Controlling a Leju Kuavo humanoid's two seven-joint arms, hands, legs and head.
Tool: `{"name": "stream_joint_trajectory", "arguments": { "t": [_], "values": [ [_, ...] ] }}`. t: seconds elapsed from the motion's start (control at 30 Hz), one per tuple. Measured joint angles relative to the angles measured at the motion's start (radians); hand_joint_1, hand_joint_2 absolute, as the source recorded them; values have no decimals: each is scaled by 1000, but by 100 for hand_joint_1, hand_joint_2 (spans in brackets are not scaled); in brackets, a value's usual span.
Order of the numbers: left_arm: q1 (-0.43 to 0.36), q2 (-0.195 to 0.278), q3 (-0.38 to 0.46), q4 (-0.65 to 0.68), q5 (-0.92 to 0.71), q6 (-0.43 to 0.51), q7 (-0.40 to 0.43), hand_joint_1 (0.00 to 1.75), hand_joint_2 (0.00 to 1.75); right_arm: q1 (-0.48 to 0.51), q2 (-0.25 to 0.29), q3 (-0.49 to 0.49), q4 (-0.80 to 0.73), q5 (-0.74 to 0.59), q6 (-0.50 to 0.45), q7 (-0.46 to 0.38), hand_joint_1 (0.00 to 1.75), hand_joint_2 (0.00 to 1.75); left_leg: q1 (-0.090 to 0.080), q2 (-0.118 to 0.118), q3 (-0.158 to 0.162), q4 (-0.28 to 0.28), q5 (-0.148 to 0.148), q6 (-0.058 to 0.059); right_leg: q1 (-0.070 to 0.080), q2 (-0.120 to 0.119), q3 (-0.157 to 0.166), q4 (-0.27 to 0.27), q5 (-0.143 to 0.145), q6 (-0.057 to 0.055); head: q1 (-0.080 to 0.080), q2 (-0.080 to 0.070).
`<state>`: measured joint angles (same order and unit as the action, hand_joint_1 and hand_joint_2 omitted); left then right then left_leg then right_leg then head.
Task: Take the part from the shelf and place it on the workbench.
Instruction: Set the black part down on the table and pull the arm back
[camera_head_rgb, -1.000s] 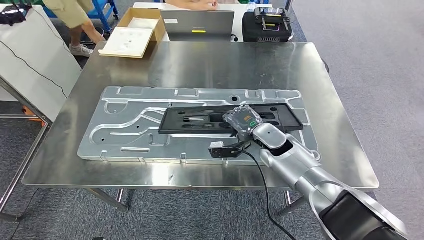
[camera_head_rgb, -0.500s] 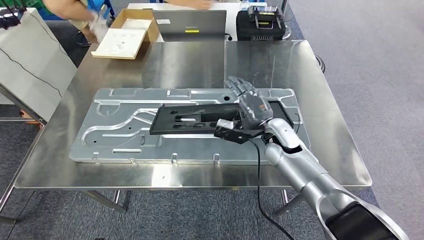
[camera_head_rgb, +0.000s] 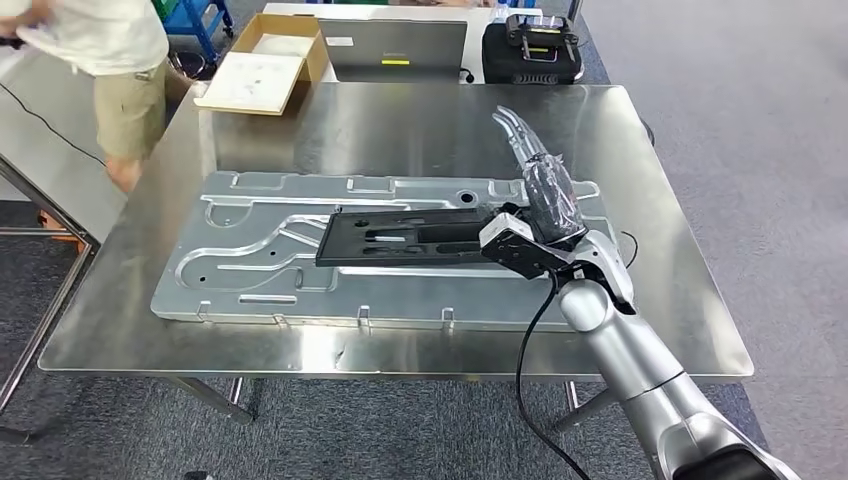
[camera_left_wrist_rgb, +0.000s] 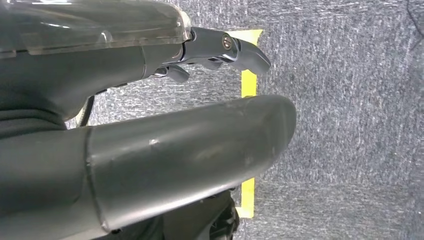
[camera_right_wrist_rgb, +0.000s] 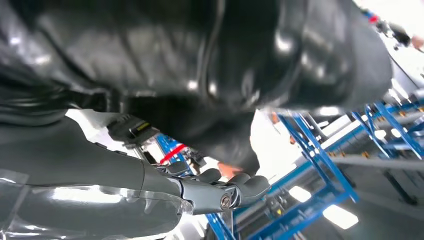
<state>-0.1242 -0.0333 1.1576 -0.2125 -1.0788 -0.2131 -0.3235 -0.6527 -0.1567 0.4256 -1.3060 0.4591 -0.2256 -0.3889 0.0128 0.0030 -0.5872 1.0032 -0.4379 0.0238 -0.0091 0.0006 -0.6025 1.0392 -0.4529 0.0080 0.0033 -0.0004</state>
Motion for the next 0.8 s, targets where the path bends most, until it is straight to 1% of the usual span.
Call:
{"name": "stream_joint_trajectory", "arguments": {
  "t": [0.03,0.07,0.1,0.13,0.17,0.2,0.23,0.27,0.3,0.33,0.37,0.4,0.43,0.47,0.5,0.53,0.57,0.63,0.67,0.7,0.73,0.77,0.8],
  "values": [
    [0,0,0,0,-1,0,0,0,0,6,0,-6,-11,-23,-1,-17,0,0,-1,0,-1,1,-1,-5,3,0,9,-19,2,-3,0,0],
    [-1,0,-1,0,-1,0,0,0,0,16,0,-14,-28,-57,-2,-41,0,0,-3,-1,-1,1,0,-10,5,0,9,-21,0,-7,0,0],
    [-1,0,-1,0,-2,0,0,0,0,30,1,-28,-53,-102,2,-69,0,0,-2,-2,-1,0,-1,-15,3,0,10,-23,2,-12,0,0],
    [-1,0,-1,0,-2,-1,0,0,0,47,4,-48,-87,-158,11,-98,0,0,-2,-2,-3,4,-6,-20,1,-1,11,-27,4,-17,0,0],
    [-1,0,-1,0,-2,-2,0,0,0,63,8,-70,-122,-212,23,-122,0,0,-1,-3,-9,20,-20,-25,-1,-2,13,-31,6,-24,0,0],
    [0,0,-1,0,-1,-5,-1,0,0,79,17,-97,-166,-280,43,-141,0,0,0,-3,-24,58,-46,-30,-4,-4,15,-35,8,-30,0,0],
    [0,0,-1,0,1,-8,-3,0,0,97,26,-125,-213,-348,65,-155,0,0,1,-3,-48,114,-79,-33,-4,-5,16,-36,8,-34,0,0],
    [2,0,-1,0,5,-13,-7,0,0,116,35,-152,-262,-410,84,-163,0,0,1,-3,-78,184,-114,-37,-3,-5,16,-35,8,-37,0,0],
    [5,0,-1,0,12,-19,-15,0,0,139,44,-184,-322,-468,100,-169,0,0,1,-3,-106,248,-140,-39,-3,-6,16,-35,7,-38,0,0],
    [10,0,0,0,22,-25,-25,0,0,164,50,-216,-382,-497,105,-172,0,0,1,-3,-122,284,-148,-41,-3,-6,16,-34,6,-38,0,0],
    [16,0,2,0,34,-30,-37,0,0,192,53,-251,-444,-503,100,-176,0,0,2,-3,-119,282,-136,-41,-3,-6,18,-34,4,-37,0,0],
    [23,0,5,0,47,-34,-48,0,0,226,55,-290,-508,-484,86,-185,0,0,2,-3,-96,240,-108,-39,-3,-6,21,-33,2,-35,0,0],
    [30,1,10,0,58,-35,-55,0,0,268,55,-328,-566,-449,64,-200,0,0,2,-3,-59,169,-71,-36,-3,-6,26,-33,0,-32,0,0],
    [36,2,17,0,69,-36,-59,0,0,322,54,-368,-617,-409,39,-220,0,0,2,-5,-19,98,-44,-33,-1,-7,30,-33,-3,-28,0,0],
    [42,2,24,0,79,-36,-60,0,0,386,53,-415,-666,-369,11,-247,0,0,1,-7,11,44,-28,-28,1,-9,33,-32,-6,-23,0,0],
    [49,3,32,0,86,-35,-60,0,0,451,52,-461,-707,-339,-12,-271,0,0,0,-9,27,12,-23,-24,3,-11,34,-30,-7,-18,0,0],
    [55,3,39,0,91,-34,-60,0,0,511,53,-503,-743,-319,-32,-290,0,0,-2,-10,32,4,-27,-20,5,-12,33,-30,-8,-14,0,0],
    [63,3,52,0,97,-31,-60,0,0,607,54,-571,-800,-299,-68,-305,0,0,-2,-8,29,-2,-22,-7,2,-10,32,-28,-9,-4,0,0],
    [63,2,58,0,99,-30,-60,0,0,656,55,-596,-822,-290,-89,-307,0,0,-1,-7,28,-5,-18,1,1,-8,29,-18,-22,1,0,0],
    [62,2,64,0,100,-28,-59,0,0,705,56,-621,-841,-279,-115,-309,0,0,1,-6,25,-9,-13,9,-1,-6,20,9,-50,6,0,0],
    [62,2,70,0,102,-26,-58,0,0,753,57,-643,-854,-267,-139,-310,0,0,1,-5,22,-11,-8,15,-2,-4,3,57,-90,10,0,0],
    [63,2,76,0,104,-25,-57,0,0,796,59,-661,-862,-257,-160,-310,0,0,0,-4,17,-11,-5,19,-3,-2,-19,119,-136,13,0,0],
    [65,2,82,0,106,-24,-56,0,0,836,63,-678,-866,-249,-175,-311,0,0,-1,-2,10,-11,-2,21,-4,-2,-40,183,-173,15,0,0]
  ]
}}
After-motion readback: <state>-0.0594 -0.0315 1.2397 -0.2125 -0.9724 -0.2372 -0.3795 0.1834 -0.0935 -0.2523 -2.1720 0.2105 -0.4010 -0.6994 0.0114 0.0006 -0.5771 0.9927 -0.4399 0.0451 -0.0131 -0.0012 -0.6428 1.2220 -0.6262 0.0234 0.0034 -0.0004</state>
